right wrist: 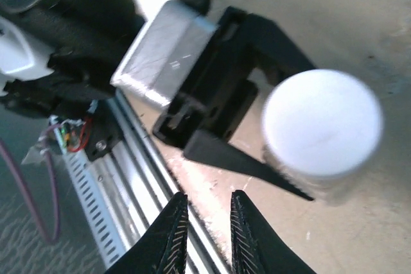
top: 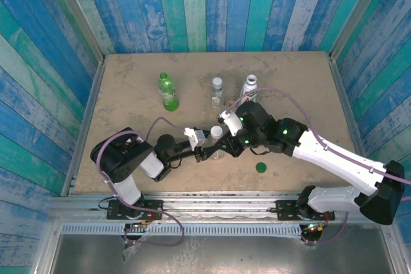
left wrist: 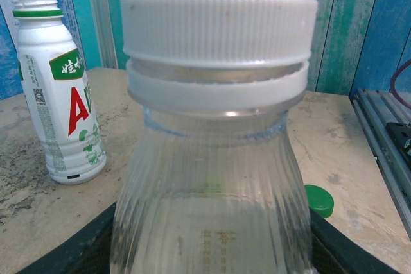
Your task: Screw on the bottle caps
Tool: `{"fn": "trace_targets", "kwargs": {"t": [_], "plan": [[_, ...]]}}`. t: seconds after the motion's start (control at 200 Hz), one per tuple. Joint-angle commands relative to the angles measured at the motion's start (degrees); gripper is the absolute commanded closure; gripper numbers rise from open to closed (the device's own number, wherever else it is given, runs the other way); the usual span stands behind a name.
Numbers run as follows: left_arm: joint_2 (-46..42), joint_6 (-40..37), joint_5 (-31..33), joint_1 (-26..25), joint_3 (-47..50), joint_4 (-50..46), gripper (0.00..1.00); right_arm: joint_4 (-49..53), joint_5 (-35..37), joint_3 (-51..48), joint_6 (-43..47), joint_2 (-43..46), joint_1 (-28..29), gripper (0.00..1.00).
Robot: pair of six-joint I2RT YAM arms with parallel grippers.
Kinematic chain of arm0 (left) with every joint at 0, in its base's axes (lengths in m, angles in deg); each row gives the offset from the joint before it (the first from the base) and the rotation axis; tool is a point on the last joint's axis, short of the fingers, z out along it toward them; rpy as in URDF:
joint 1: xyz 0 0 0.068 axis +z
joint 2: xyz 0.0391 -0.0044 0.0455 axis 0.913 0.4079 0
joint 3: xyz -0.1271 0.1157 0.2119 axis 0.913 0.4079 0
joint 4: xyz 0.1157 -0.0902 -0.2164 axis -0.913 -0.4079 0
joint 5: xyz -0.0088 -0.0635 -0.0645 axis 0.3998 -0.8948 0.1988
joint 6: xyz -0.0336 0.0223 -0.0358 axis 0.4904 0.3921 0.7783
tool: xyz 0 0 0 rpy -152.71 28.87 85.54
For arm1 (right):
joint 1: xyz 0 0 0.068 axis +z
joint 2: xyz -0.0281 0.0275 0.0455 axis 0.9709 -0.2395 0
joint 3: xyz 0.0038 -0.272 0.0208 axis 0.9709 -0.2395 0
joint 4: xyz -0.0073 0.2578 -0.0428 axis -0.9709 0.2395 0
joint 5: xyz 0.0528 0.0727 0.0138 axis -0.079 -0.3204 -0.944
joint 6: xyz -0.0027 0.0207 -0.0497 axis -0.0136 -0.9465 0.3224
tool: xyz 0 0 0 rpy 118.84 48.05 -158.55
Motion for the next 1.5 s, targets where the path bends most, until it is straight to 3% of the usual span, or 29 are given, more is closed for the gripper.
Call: {"fn": "trace_targets", "kwargs": {"t": [0.0,0.175,0.516,0.756,0.916,1.086,1.247,1.367,1.492], "plan": [[-1.01,0.03,0.05,-0.31,0.10,-3.83,0.46,0.55,4.29,0.35,0.68,2.49,-0.40,0.75],[-0.95,0.01,-0.25,-0.27,0.14,-3.73,0.46,-2.87,7.83,1.34,0.16,1.25,-4.21,0.67],[-0.90,0.01,-0.13,-0.27,0.12,-3.56,0.46,-0.91,-0.40,4.78,2.41,-5.87,-6.74,0.72],[-1.42,-0.08,0.06,-0.27,0.15,-4.11,0.46,-0.33,-7.45,-1.85,1.26,-0.95,-4.19,0.78],[-2.07,-0.25,-0.95,-0.27,0.21,-4.19,0.47,-0.48,-3.83,-1.81,4.24,2.64,-3.01,0.74],[-5.67,-2.63,-2.35,-0.86,0.26,-8.26,0.47,1.96,0.67,0.48,19.00,5.06,-3.03,0.44],[-8.98,-5.43,-3.02,-1.98,-0.54,-14.61,0.46,6.49,-0.56,2.55,41.98,4.73,-3.02,0.25],[-10.33,-6.17,-3.29,-2.11,-0.55,-16.11,0.46,9.39,-2.08,4.17,55.53,2.77,-3.05,0.20],[-11.11,-6.92,-3.27,-2.35,-0.60,-17.46,0.46,14.87,-2.09,10.16,60.35,-2.42,-3.33,0.25]]}}
